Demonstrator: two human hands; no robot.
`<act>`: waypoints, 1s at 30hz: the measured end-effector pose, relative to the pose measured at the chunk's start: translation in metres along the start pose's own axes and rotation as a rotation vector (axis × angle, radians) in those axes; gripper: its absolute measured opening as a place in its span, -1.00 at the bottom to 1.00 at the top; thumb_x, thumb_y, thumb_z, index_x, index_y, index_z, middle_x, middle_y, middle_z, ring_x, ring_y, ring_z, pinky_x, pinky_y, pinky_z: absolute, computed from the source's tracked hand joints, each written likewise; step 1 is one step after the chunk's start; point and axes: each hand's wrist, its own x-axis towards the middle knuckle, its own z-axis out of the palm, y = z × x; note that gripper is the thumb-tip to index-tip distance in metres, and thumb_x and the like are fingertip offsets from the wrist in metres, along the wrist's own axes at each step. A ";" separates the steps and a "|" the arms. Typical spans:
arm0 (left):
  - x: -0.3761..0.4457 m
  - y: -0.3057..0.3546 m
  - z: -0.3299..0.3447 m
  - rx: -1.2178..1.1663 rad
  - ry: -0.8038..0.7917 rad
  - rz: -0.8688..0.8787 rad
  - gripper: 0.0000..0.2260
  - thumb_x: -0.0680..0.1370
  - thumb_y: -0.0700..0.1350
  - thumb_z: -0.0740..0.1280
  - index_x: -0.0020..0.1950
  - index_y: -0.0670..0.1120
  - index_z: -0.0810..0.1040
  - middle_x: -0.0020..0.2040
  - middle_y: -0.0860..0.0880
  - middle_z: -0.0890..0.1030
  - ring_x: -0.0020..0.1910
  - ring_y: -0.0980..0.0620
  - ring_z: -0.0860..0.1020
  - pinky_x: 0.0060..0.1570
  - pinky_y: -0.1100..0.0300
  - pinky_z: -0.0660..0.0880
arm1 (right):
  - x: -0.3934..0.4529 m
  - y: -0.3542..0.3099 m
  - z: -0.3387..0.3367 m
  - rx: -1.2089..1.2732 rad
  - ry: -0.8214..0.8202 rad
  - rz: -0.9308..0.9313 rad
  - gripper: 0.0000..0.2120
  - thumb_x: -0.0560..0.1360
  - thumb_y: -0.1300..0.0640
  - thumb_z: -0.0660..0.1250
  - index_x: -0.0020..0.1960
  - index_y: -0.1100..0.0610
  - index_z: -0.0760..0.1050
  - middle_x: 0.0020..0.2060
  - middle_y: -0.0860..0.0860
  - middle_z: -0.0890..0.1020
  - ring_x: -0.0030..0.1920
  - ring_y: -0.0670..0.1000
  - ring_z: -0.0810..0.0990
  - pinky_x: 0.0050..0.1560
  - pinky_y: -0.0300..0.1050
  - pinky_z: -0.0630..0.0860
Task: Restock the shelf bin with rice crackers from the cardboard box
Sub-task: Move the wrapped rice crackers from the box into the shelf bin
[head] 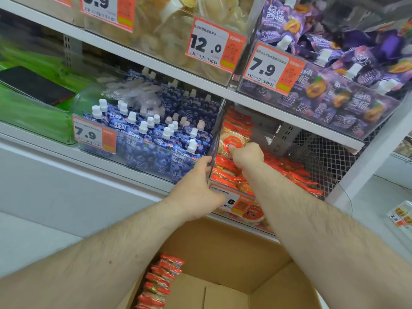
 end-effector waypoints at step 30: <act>-0.012 -0.098 0.058 0.823 -0.783 -0.313 -0.59 0.52 -0.08 0.36 0.36 -0.03 0.42 -0.08 0.13 0.54 -0.22 0.16 0.47 -0.24 0.26 0.39 | -0.197 0.314 0.167 -0.219 -0.718 0.183 -0.71 0.46 0.10 0.33 0.18 0.06 0.54 0.10 0.06 0.65 0.12 0.08 0.61 -0.01 -0.23 0.49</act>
